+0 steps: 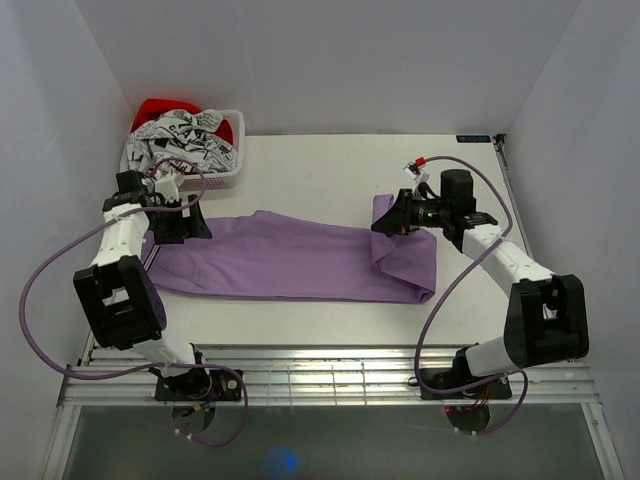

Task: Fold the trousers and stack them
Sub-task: Fold the trousers

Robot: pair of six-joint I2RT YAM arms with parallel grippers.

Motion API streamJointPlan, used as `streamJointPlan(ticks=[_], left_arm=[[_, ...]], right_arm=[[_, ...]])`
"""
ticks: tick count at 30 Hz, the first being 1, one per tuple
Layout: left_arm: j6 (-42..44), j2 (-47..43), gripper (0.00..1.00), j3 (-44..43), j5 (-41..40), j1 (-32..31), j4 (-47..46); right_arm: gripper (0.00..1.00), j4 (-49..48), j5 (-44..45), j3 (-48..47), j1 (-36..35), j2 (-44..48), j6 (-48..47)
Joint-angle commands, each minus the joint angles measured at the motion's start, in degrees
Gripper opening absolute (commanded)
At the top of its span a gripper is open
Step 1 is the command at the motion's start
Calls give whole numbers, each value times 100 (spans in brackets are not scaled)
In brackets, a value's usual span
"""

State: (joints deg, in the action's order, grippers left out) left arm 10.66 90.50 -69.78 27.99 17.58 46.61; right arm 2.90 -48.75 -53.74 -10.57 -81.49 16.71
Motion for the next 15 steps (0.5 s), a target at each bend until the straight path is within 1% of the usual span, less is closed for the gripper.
streamJointPlan(ticks=[1, 8, 15], left_arm=[[-64, 3, 98, 61, -30, 52, -91], [-37, 38, 98, 8, -127, 70, -82], [-99, 222, 98, 34, -109, 70, -117]], right_arm=[[8, -947, 84, 135, -348, -112, 535], [8, -1800, 270, 346, -955, -385, 921], [8, -2126, 498, 285, -1561, -823, 1062]])
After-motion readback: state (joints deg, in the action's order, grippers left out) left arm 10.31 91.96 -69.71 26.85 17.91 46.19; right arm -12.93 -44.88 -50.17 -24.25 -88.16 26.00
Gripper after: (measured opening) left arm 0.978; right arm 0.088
